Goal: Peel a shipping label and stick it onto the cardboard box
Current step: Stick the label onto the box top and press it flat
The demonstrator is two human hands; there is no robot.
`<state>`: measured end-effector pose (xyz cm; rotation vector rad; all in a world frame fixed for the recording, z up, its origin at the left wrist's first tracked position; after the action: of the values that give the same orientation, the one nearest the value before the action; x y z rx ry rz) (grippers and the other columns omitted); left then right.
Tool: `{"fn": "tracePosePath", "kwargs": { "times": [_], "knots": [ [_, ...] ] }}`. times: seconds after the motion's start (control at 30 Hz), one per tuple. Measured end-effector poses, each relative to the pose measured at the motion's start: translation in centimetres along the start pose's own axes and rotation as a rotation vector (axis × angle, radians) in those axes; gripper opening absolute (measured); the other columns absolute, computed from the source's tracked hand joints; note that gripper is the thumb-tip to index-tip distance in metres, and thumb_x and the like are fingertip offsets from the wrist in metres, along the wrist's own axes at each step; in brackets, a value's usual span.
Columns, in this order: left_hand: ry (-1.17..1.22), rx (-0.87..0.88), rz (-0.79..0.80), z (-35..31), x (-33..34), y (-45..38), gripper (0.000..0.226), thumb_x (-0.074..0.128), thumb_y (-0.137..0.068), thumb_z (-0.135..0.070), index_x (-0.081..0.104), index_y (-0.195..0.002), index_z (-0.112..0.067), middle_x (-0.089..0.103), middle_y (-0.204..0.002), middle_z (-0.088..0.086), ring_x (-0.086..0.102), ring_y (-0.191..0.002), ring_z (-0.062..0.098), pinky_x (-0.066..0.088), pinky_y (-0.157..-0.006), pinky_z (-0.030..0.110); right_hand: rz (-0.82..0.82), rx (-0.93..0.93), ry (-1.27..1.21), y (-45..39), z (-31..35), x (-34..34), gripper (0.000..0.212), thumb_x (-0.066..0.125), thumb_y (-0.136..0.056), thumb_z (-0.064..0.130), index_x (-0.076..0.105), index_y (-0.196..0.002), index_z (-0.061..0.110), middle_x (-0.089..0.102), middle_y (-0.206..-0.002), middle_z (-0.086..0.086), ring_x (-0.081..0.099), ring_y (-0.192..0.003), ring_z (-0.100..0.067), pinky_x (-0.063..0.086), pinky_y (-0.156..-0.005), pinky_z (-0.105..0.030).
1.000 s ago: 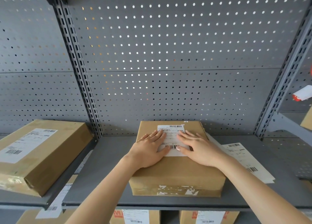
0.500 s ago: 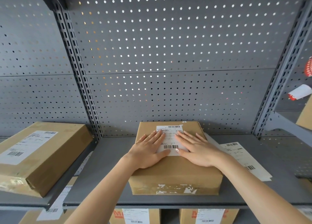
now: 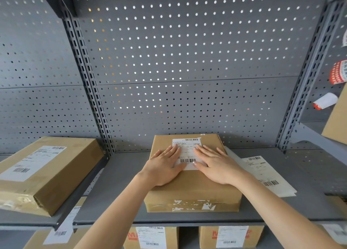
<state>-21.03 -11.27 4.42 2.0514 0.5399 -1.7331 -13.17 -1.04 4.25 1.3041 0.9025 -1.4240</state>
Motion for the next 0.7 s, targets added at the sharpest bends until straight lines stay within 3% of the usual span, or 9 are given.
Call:
{"fn": "tracePosePath", "kwargs": {
  "times": [0.3, 0.5, 0.7],
  "knots": [
    [-0.005, -0.048, -0.088, -1.1, -0.5, 1.0, 0.058, 0.02, -0.101, -0.043, 0.009, -0.152, -0.017, 0.008, -0.161, -0.001, 0.007, -0.148, 0.01, 0.007, -0.121, 0.031, -0.04, -0.045, -0.004, 1.1, 1.4, -0.2, 0.061, 0.017, -0.098, 0.051, 0.006, -0.151, 0.024, -0.002, -0.158, 0.011, -0.004, -0.145, -0.002, -0.005, -0.118, -0.032],
    [0.03, -0.076, -0.038, -0.8, 0.4, 1.2, 0.062, 0.018, -0.099, -0.048, -0.001, -0.151, -0.021, -0.004, -0.16, -0.008, -0.005, -0.146, 0.004, -0.004, -0.119, 0.028, 0.047, -0.054, 0.018, 1.9, 1.3, 0.8, 0.062, 0.011, -0.095, 0.056, -0.009, -0.149, 0.03, -0.016, -0.156, 0.015, -0.015, -0.142, 0.0, -0.01, -0.119, -0.035],
    [0.025, -0.083, -0.026, -0.8, 0.6, 1.2, 0.063, 0.018, -0.098, -0.051, -0.002, -0.151, -0.023, -0.005, -0.16, -0.009, -0.006, -0.146, 0.004, -0.004, -0.119, 0.029, 0.039, -0.044, -0.031, 2.0, 1.3, 0.6, 0.061, 0.015, -0.096, 0.055, -0.004, -0.15, 0.032, -0.013, -0.156, 0.017, -0.013, -0.143, 0.001, -0.008, -0.12, -0.035]
  ]
}}
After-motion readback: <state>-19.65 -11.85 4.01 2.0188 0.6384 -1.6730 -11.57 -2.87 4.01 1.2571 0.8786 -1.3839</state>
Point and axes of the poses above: each hand's wrist, its own y-axis away from the middle knuckle, its own x-axis out of the palm, z = x × y, the point moved 10 cm from there along -y, towards the middle knuckle
